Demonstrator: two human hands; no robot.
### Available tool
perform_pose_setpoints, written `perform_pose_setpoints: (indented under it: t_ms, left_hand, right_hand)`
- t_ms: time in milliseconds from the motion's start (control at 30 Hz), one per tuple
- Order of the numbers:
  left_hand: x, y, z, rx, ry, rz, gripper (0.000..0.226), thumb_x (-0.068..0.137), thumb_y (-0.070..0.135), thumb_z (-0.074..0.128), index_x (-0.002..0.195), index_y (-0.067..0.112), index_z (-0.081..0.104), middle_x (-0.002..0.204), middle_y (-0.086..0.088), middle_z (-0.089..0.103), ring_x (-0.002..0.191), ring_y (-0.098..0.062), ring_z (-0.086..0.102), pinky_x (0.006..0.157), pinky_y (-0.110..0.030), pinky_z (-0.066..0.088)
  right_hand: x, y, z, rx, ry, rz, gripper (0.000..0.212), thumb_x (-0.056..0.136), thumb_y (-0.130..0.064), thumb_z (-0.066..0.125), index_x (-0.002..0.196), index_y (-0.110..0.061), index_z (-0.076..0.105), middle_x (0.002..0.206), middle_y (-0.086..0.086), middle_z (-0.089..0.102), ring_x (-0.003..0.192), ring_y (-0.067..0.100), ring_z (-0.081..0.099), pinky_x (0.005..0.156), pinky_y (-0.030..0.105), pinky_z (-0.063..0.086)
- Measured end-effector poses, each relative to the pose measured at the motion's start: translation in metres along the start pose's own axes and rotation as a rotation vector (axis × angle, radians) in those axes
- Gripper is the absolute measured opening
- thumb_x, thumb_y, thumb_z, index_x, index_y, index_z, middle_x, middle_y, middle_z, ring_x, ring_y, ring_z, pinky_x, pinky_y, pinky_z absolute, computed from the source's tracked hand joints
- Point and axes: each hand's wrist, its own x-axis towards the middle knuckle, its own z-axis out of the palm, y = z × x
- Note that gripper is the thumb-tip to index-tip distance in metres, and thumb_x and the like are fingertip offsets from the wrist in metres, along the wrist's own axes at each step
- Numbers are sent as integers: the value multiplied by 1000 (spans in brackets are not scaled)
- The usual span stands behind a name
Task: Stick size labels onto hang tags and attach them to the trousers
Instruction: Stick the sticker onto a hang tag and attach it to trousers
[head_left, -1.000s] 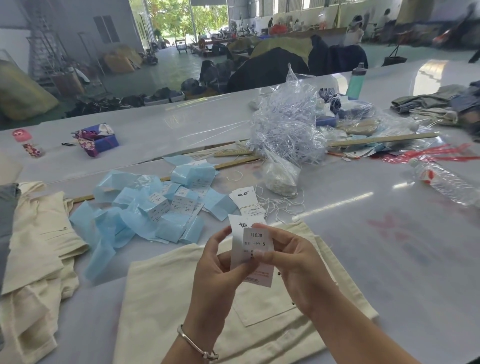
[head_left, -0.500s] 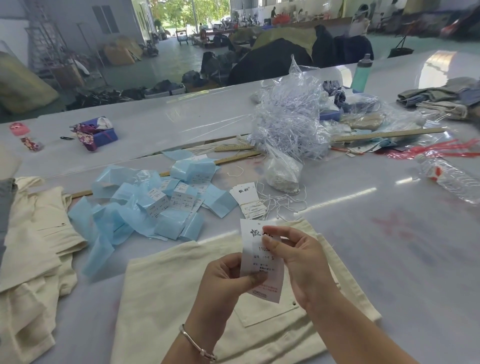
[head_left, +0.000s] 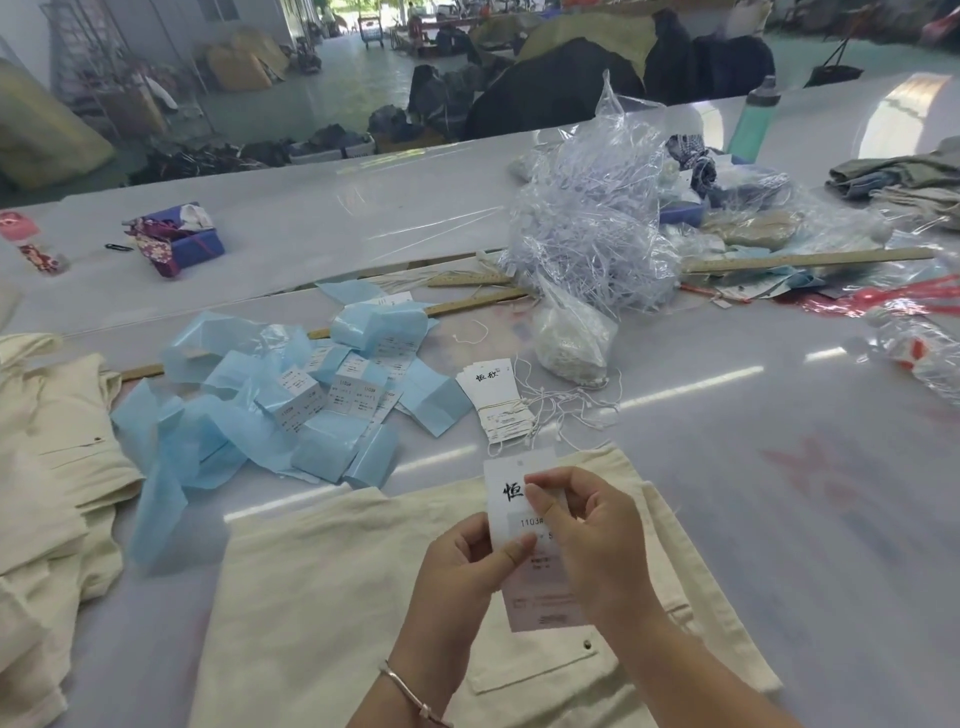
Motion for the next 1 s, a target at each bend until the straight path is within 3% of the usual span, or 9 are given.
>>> perform_pose_setpoints:
  t_ms: [200, 333, 400, 467, 567, 667, 833, 933, 1000]
  left_hand:
    - [42, -23, 16, -43, 251, -113, 19, 88, 24, 66, 88, 6, 74, 87, -18, 74, 72, -24, 67, 70, -40, 56]
    - [70, -33, 4, 213, 597, -29, 43, 90, 33, 65, 64, 2, 51, 52, 0, 51, 47, -10, 44, 44, -21, 38]
    - [79, -34, -13, 237, 678, -28, 46, 89, 32, 67, 60, 3, 45, 50, 0, 44, 47, -13, 38, 46, -25, 35]
    - [85, -37, -30, 201, 717, -53, 45, 88, 31, 67, 63, -1, 48, 52, -3, 45, 49, -16, 39, 50, -29, 35]
    - [92, -44, -45, 162, 750, -80, 42, 89, 29, 68, 57, 7, 50, 52, -1, 45, 49, -16, 38, 51, -29, 34]
    - [95, -49, -50, 109, 742, -105, 45, 88, 33, 68, 72, -6, 52, 59, -7, 47, 55, -17, 42, 56, -33, 37]
    - [93, -51, -55, 85, 748, -138, 45, 87, 36, 69, 79, -7, 56, 62, -12, 53, 57, -20, 46, 58, -37, 39]
    - [90, -47, -58, 45, 728, -146, 41, 86, 35, 69, 79, -4, 60, 64, -12, 56, 59, -21, 48, 60, -37, 41]
    - [87, -41, -57, -4, 670, -147, 31, 88, 34, 66, 77, 5, 69, 63, -10, 61, 57, -20, 51, 56, -33, 43]
  right_hand:
    - [35, 38, 10, -55, -22, 29, 19, 92, -8, 60, 83, -22, 70, 68, -6, 68, 60, 6, 58, 59, 20, 44]
    - [75, 63, 2, -233, -77, 62, 22, 94, -6, 53, 90, -24, 66, 58, -3, 54, 55, 7, 48, 58, 22, 41]
    - [104, 74, -6, -405, -82, 61, 17, 89, -9, 60, 85, -25, 64, 60, -4, 52, 58, 8, 47, 60, 25, 39]
    - [133, 80, -8, -591, -127, 31, 14, 84, -11, 65, 80, -25, 64, 67, -9, 56, 63, 6, 47, 63, 24, 35]
    - [165, 88, 10, -785, -314, -74, 12, 81, -13, 67, 84, -25, 65, 79, -10, 58, 75, 11, 49, 70, 26, 34]
    - [184, 97, 37, -1003, -514, -167, 18, 79, -24, 69, 96, -25, 68, 97, -4, 59, 95, 17, 52, 83, 30, 38]
    - [192, 111, 62, -1196, -581, -244, 13, 86, -29, 65, 96, -21, 67, 106, 2, 55, 106, 23, 50, 81, 32, 38]
    - [194, 109, 62, -1177, -604, -235, 11, 91, -21, 58, 95, -16, 67, 109, 3, 53, 107, 22, 47, 84, 33, 40]
    - [194, 98, 59, -950, -527, -129, 9, 91, -14, 59, 84, -16, 63, 103, 2, 53, 100, 18, 46, 84, 34, 40]
